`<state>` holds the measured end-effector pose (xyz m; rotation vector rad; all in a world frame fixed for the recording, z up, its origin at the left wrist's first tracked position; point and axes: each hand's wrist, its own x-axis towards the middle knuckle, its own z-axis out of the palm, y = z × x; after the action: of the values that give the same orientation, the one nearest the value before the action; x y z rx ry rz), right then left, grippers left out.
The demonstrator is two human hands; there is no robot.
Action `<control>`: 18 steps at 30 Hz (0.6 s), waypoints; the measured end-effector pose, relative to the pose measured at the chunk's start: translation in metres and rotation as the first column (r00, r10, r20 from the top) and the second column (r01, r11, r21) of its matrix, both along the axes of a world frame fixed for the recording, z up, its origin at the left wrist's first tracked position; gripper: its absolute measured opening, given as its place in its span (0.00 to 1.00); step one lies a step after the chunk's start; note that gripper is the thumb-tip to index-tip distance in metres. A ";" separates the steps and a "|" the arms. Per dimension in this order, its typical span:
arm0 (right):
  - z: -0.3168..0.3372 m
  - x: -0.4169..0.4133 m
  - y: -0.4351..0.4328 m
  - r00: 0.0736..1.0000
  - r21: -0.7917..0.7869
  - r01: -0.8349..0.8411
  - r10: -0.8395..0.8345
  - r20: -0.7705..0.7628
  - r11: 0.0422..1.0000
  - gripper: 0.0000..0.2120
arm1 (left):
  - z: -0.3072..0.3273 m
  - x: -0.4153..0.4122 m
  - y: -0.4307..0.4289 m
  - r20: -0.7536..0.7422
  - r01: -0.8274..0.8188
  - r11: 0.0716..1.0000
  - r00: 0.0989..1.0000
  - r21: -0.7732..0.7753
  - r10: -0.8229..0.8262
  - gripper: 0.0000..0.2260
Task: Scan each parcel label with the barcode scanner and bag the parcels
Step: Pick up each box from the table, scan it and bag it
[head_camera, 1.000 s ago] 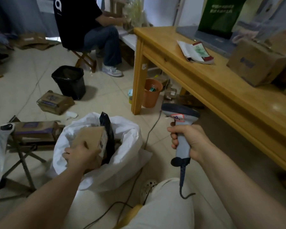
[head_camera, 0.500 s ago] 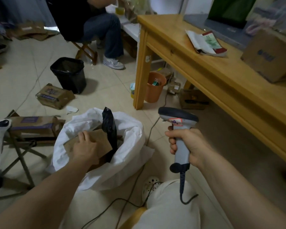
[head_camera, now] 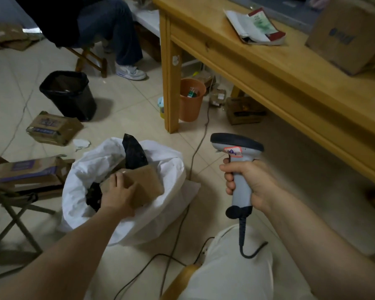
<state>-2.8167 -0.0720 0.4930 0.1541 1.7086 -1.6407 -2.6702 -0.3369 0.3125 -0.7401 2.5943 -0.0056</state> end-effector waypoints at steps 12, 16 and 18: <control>0.026 0.010 0.042 0.994 -0.044 0.104 -0.106 -0.040 0.994 0.07 | 0.046 -0.022 0.042 -0.007 -0.173 0.952 0.984 0.251 0.181 0.29; 0.042 0.017 0.070 0.984 -0.090 0.155 -0.162 -0.069 0.984 0.08 | 0.089 -0.071 0.091 -0.320 0.003 0.985 0.946 0.173 0.053 0.26; 0.052 0.018 0.090 0.971 -0.108 0.200 -0.212 -0.109 0.974 0.08 | 0.118 -0.097 0.129 -0.469 0.126 0.983 0.882 0.136 -0.048 0.27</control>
<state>-2.7989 0.0183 0.5449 0.1957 1.7457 -1.9162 -2.7668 -0.2082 0.4305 -0.6210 3.0324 0.4006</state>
